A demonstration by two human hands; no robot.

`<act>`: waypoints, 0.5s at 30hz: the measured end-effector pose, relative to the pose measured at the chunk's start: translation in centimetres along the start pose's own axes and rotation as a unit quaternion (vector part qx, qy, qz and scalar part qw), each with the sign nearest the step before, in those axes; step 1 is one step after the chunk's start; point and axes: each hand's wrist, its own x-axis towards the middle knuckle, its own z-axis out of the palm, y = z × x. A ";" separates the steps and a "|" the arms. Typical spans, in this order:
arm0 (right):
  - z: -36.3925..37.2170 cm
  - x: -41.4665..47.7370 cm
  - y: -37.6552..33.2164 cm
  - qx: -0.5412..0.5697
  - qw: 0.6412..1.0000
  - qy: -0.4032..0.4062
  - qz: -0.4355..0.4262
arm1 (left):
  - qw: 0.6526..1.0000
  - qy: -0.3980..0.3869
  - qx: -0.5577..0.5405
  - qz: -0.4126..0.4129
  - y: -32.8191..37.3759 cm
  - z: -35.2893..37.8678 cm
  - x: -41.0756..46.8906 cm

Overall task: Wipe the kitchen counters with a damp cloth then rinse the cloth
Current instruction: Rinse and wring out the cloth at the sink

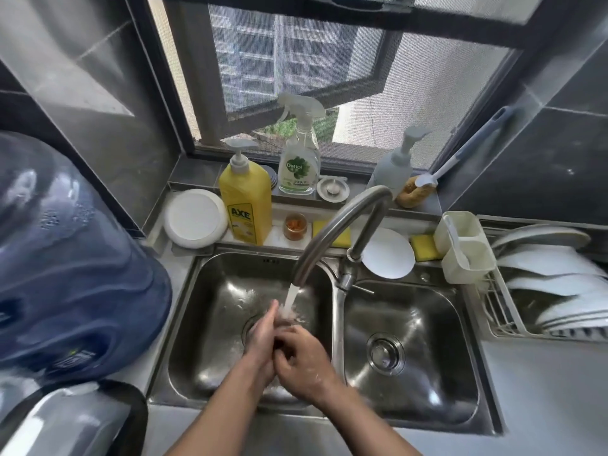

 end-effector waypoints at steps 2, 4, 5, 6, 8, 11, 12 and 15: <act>-0.3 -0.2 0.4 0.011 0.997 0.077 0.021 | 0.999 0.033 0.018 0.019 0.3 0.3 0.1; -0.9 0.4 0.7 0.030 0.982 0.167 0.078 | 0.997 0.063 0.023 0.043 0.4 0.7 0.2; -1.3 0.9 0.8 0.042 0.977 0.175 0.112 | 0.995 0.076 0.035 0.051 0.4 0.9 0.2; -1.6 1.3 1.0 0.061 0.976 0.158 0.137 | 0.994 0.081 0.047 0.054 0.4 1.0 0.2; -1.6 1.8 0.9 0.093 0.977 0.111 0.156 | 0.995 0.062 0.063 0.051 0.2 0.9 0.3; -0.9 1.9 0.7 0.064 0.980 0.107 0.156 | 0.995 0.028 0.081 0.049 -0.4 0.6 0.4; -0.6 1.8 0.7 0.055 0.982 0.105 0.150 | 0.994 0.034 0.088 0.055 -0.6 0.7 0.4; -0.2 1.5 0.6 0.038 0.988 0.076 0.128 | 0.987 0.086 0.101 0.094 -0.8 0.8 0.5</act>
